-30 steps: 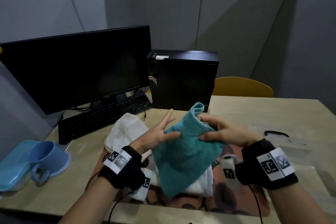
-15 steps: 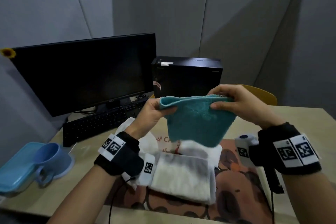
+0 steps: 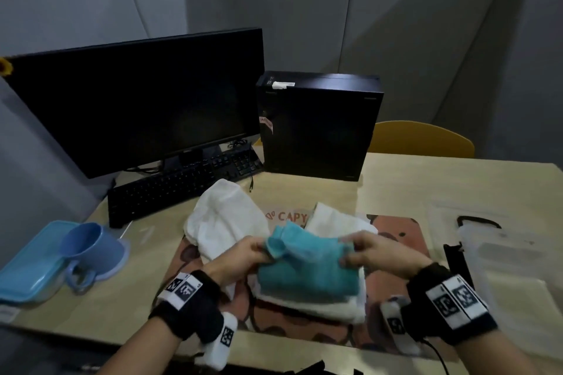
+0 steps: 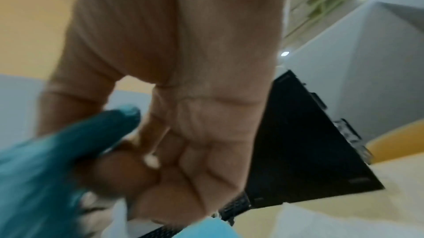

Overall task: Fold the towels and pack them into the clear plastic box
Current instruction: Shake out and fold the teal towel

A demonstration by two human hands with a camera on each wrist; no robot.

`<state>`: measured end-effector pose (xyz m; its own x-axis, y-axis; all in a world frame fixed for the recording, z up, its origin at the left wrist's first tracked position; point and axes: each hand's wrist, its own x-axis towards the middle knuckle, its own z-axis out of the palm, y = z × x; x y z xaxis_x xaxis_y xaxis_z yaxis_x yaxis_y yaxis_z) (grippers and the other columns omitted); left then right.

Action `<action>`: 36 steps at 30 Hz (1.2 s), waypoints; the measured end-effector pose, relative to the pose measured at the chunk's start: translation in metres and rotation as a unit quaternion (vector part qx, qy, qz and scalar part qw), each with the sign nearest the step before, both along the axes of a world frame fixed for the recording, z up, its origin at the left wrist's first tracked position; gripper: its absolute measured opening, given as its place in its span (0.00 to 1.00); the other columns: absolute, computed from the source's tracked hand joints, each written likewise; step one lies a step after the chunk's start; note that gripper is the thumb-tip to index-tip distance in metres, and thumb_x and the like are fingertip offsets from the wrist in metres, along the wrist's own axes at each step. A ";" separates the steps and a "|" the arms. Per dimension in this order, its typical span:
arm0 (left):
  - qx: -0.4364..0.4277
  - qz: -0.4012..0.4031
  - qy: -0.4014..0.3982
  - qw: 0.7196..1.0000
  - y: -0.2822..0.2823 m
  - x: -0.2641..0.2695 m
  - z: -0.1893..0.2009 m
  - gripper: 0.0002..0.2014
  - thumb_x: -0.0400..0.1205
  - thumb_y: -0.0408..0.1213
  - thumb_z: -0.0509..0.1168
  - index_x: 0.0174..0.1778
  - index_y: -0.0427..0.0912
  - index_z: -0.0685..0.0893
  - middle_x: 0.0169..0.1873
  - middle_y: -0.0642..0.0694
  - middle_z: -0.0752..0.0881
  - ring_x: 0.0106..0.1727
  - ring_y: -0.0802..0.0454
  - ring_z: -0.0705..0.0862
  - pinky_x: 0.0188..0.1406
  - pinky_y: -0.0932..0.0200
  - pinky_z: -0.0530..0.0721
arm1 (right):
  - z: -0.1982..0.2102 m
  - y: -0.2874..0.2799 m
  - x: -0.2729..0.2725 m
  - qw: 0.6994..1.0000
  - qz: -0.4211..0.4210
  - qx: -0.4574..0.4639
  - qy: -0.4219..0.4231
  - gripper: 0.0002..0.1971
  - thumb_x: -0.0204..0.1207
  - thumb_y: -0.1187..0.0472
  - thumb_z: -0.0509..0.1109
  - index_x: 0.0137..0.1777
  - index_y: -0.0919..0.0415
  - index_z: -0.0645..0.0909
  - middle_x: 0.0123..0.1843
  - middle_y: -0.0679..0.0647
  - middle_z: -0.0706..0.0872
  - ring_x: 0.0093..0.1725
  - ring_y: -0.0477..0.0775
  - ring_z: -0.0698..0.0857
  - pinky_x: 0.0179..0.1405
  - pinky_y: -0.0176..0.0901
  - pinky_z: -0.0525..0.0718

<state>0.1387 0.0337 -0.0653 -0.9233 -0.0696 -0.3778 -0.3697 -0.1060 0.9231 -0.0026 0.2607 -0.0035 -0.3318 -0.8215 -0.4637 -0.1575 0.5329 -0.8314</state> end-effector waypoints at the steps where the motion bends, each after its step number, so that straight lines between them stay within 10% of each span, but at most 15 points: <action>1: 0.052 0.068 -0.004 0.996 0.001 -0.005 -0.002 0.10 0.80 0.28 0.64 0.55 0.40 0.85 0.46 0.48 0.91 0.48 0.52 0.88 0.50 0.60 0.87 | -0.010 -0.005 -0.007 0.993 -0.108 -0.030 -0.030 0.08 0.79 0.64 0.64 0.54 0.56 0.81 0.50 0.50 0.88 0.49 0.44 0.86 0.52 0.38 0.85; 6: -0.007 0.089 -0.041 0.995 0.015 -0.016 -0.012 0.20 0.80 0.27 0.64 0.69 0.35 0.73 0.64 0.39 0.82 0.60 0.46 0.84 0.51 0.59 0.86 | -0.063 -0.023 -0.018 0.958 -0.272 0.045 -0.076 0.20 0.74 0.65 0.72 0.64 0.61 0.73 0.53 0.59 0.85 0.47 0.54 0.86 0.40 0.45 0.87; 11: -0.067 0.164 0.016 0.984 0.022 -0.029 -0.011 0.27 0.80 0.24 0.63 0.75 0.41 0.66 0.56 0.46 0.81 0.51 0.58 0.83 0.36 0.71 0.84 | -0.074 -0.020 -0.012 0.936 -0.349 -0.004 -0.048 0.17 0.76 0.72 0.67 0.63 0.65 0.70 0.46 0.57 0.82 0.43 0.54 0.84 0.34 0.41 0.83; 18: -0.259 0.154 -0.031 0.953 0.027 -0.028 -0.024 0.24 0.81 0.32 0.64 0.72 0.40 0.67 0.64 0.40 0.80 0.61 0.50 0.79 0.58 0.58 0.79 | -0.078 -0.008 0.000 0.936 -0.349 0.046 0.008 0.16 0.77 0.57 0.69 0.59 0.61 0.68 0.40 0.54 0.80 0.35 0.49 0.82 0.27 0.38 0.78; 24: -0.235 0.157 -0.083 0.956 0.018 -0.022 -0.026 0.18 0.78 0.34 0.68 0.62 0.36 0.73 0.37 0.46 0.80 0.44 0.47 0.82 0.34 0.60 0.81 | -0.078 0.003 0.005 0.958 -0.268 0.099 0.012 0.16 0.75 0.53 0.71 0.53 0.63 0.74 0.34 0.54 0.83 0.29 0.48 0.81 0.27 0.38 0.81; 36: -0.088 0.130 -0.038 0.987 0.020 -0.022 -0.010 0.35 0.79 0.22 0.63 0.78 0.47 0.57 0.64 0.34 0.80 0.56 0.45 0.84 0.38 0.65 0.85 | -0.080 -0.012 0.003 0.942 -0.323 0.008 0.095 0.05 0.77 0.61 0.69 0.42 0.58 0.76 0.44 0.53 0.83 0.42 0.47 0.82 0.37 0.38 0.81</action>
<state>0.1168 0.0533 -0.0748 -0.8346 -0.3716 -0.4066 -0.4204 -0.0471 0.9061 0.0006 0.2489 -0.0831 -0.8376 -0.4137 -0.3569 0.0589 0.5810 -0.8117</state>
